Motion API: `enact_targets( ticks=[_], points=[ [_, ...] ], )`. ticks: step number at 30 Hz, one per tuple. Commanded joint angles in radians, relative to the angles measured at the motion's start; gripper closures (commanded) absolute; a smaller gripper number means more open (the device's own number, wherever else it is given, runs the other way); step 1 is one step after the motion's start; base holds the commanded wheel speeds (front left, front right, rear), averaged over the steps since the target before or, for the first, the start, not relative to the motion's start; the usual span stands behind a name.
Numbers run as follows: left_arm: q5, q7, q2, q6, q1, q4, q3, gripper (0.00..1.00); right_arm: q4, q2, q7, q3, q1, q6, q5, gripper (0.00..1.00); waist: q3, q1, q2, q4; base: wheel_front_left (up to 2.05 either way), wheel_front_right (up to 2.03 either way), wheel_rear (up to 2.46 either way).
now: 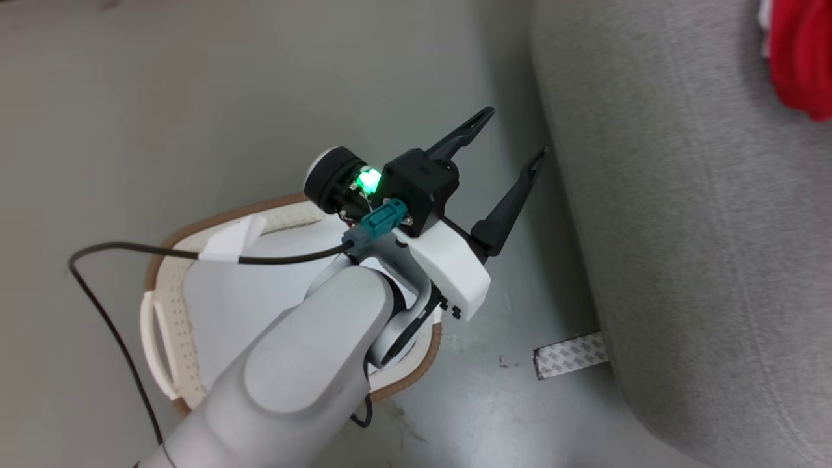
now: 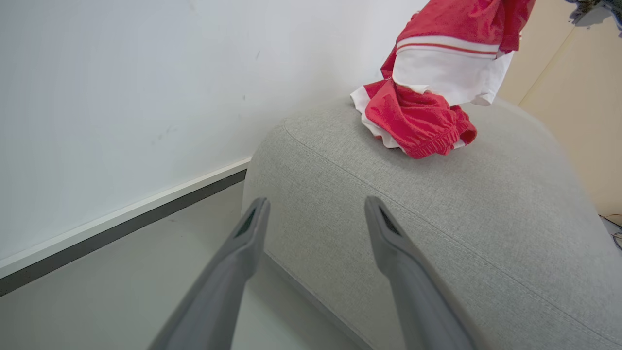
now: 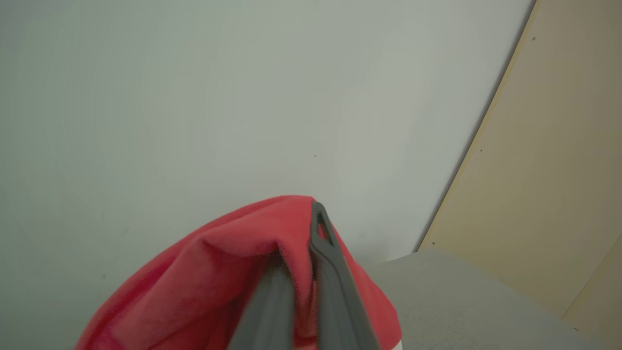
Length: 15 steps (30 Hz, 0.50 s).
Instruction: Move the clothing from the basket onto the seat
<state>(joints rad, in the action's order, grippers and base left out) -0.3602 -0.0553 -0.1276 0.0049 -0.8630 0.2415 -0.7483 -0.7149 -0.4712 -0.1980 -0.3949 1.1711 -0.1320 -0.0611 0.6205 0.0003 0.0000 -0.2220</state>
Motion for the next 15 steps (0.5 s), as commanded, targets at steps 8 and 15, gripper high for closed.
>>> enact_targets(
  ticks=[8,15],
  points=[
    [-0.020,-0.063,-0.011,-0.016,0.033,0.038,-0.001,0.00,-0.194,0.077,-0.064,-0.101,-0.138,0.003,0.092,0.76,0.017,-0.0003,0.0000,0.035,0.00,0.00,0.00],
    [-0.040,-0.111,-0.052,-0.012,0.066,0.057,0.025,0.00,-0.059,0.197,-0.067,-0.079,-0.272,0.003,0.036,0.00,-0.032,-0.0003,0.0000,0.020,0.00,0.00,0.00]
  ],
)
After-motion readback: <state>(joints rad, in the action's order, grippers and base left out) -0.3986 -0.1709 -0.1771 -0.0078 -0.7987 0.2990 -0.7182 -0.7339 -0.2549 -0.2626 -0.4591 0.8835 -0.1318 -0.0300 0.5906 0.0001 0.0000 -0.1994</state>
